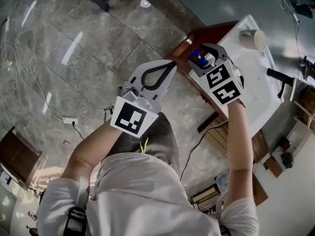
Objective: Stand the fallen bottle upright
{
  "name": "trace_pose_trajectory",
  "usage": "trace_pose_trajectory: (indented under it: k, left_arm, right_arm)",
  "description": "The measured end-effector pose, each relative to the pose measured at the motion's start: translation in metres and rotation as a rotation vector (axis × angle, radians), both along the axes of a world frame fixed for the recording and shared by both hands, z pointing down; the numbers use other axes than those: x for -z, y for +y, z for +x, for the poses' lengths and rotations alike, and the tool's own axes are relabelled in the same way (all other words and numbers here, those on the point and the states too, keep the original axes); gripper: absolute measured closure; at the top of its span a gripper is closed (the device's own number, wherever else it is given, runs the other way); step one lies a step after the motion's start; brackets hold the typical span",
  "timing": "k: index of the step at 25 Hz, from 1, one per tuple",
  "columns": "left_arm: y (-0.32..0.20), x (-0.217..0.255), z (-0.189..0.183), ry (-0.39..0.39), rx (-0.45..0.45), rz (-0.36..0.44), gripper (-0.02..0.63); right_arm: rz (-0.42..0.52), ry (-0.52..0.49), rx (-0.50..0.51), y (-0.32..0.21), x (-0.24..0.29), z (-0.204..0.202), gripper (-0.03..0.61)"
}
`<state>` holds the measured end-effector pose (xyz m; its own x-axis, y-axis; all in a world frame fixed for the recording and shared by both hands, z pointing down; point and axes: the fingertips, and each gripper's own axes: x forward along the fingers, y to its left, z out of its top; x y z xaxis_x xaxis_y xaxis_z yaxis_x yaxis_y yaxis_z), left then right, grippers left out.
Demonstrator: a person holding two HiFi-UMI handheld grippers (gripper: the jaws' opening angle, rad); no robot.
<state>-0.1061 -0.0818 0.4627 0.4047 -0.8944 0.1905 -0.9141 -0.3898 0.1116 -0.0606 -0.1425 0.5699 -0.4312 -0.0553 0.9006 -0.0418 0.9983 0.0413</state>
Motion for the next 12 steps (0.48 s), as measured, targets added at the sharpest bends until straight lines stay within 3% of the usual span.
trace_pose_trajectory:
  k: [7,12]
  left_arm:
    - [-0.003,-0.007,-0.007,0.018,-0.013,-0.009,0.596]
    - [-0.008,-0.010,-0.008,0.027,-0.021,-0.016,0.597]
  right_arm:
    - [-0.008,0.088,0.051,-0.004,-0.019,-0.004,0.345]
    - [-0.067,0.170,0.090,-0.002,-0.031,0.002,0.347]
